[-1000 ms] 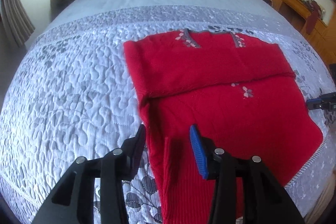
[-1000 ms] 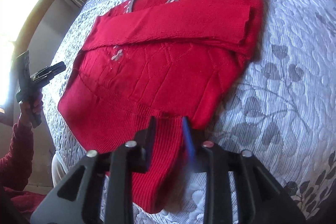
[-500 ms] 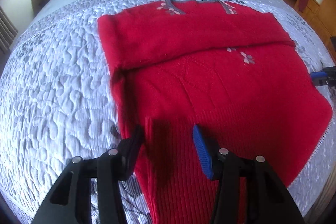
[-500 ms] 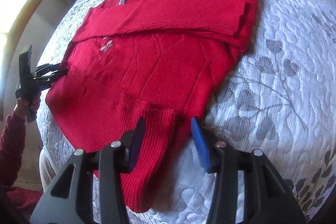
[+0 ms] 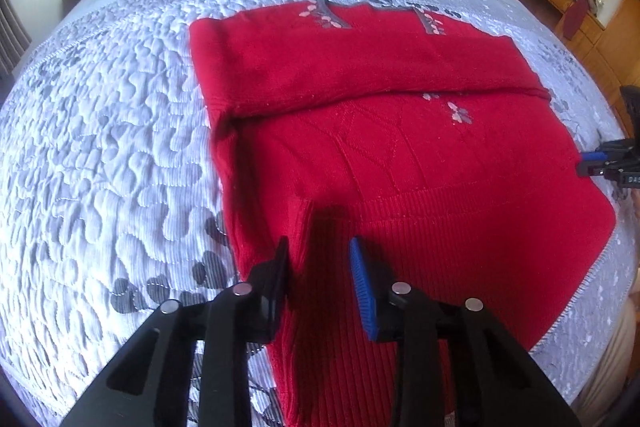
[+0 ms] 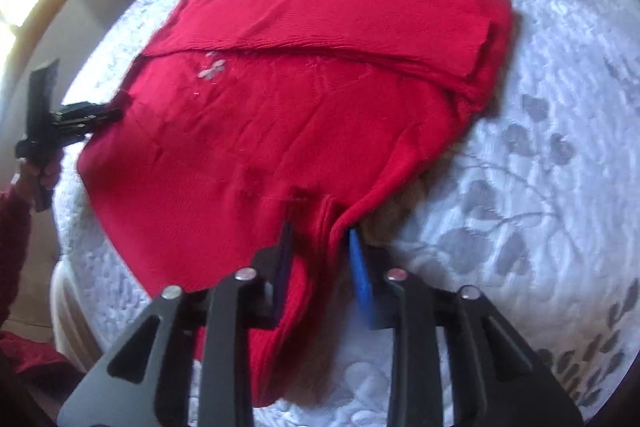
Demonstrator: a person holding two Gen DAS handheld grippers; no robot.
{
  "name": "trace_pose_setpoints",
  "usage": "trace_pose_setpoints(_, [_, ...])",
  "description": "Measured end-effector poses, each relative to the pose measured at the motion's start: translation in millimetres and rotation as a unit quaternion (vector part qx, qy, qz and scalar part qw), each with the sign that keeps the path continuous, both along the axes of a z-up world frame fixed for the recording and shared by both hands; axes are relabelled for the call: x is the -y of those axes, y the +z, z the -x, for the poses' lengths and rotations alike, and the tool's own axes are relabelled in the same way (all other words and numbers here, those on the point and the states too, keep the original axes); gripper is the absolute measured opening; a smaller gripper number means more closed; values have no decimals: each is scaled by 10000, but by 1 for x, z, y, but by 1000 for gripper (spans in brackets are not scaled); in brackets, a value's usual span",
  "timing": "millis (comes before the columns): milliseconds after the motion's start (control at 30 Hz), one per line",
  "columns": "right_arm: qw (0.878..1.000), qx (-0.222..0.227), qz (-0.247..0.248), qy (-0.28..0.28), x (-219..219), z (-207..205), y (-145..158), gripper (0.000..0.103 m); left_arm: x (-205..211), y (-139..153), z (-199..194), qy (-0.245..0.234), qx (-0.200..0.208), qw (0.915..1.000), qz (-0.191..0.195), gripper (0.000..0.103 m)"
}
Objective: Fold small clothes
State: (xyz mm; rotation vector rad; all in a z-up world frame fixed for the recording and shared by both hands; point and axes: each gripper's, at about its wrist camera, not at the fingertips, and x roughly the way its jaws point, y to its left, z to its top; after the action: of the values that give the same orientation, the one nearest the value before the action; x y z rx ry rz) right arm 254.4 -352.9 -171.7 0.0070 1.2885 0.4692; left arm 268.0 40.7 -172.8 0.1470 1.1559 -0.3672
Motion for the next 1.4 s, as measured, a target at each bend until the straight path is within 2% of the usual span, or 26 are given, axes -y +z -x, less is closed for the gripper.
trace_pose_setpoints(33, [9999, 115, 100, 31, 0, 3, 4, 39, 1, 0, 1, -29, 29, 10000, -52, 33])
trace_pose_setpoints(100, [9997, 227, 71, 42, 1, 7, 11, 40, 6, 3, 4, -127, 176, 9995, -248, 36])
trace_pose_setpoints(200, [9990, 426, -109, 110, 1, 8, 23, 41, 13, 9, 6, -329, 358, 9984, -285, 45])
trace_pose_setpoints(267, [9985, 497, -157, 169, -3, 5, 27, 45, 16, 7, 3, -351, 339, 9982, -357, 46])
trace_pose_setpoints(333, [9988, 429, -100, 212, -7, 0, 23, 50, 18, 2, -1, -343, 264, 9983, -379, 46])
trace_pose_setpoints(500, [9998, 48, 32, 215, -6, -6, -1, 49, 10, -4, -8, -214, 102, 9997, -73, 48])
trace_pose_setpoints(533, [9998, 34, -26, 217, -5, -5, -2, 48, 8, -4, -8, -203, 78, 9998, -17, 48])
trace_pose_setpoints(600, [9995, -16, -168, 253, -5, -2, -3, 40, 6, -4, -7, -205, 47, 9998, 55, 46])
trace_pose_setpoints(667, [9992, -48, -184, 343, -6, -1, -4, 20, 5, -4, -6, -196, 31, 9997, 106, 46])
trace_pose_setpoints(800, [9991, 74, -101, 400, -7, 1, -2, 6, -2, -2, -1, -98, 103, 9997, 190, 22])
trace_pose_setpoints(933, [9991, 142, -282, 286, 1, 1, 5, 5, -11, 4, 4, -23, 174, 9990, 405, 5])
trace_pose_setpoints(1233, [9979, 480, -376, 204, 9, 23, 25, 4, -23, 24, 19, 95, 483, 9968, 637, 4])
trace_pose_setpoints(1400, [9948, 706, -716, 177, 10, 22, 42, 4, -19, 40, 18, 146, 685, 9942, 811, 4])
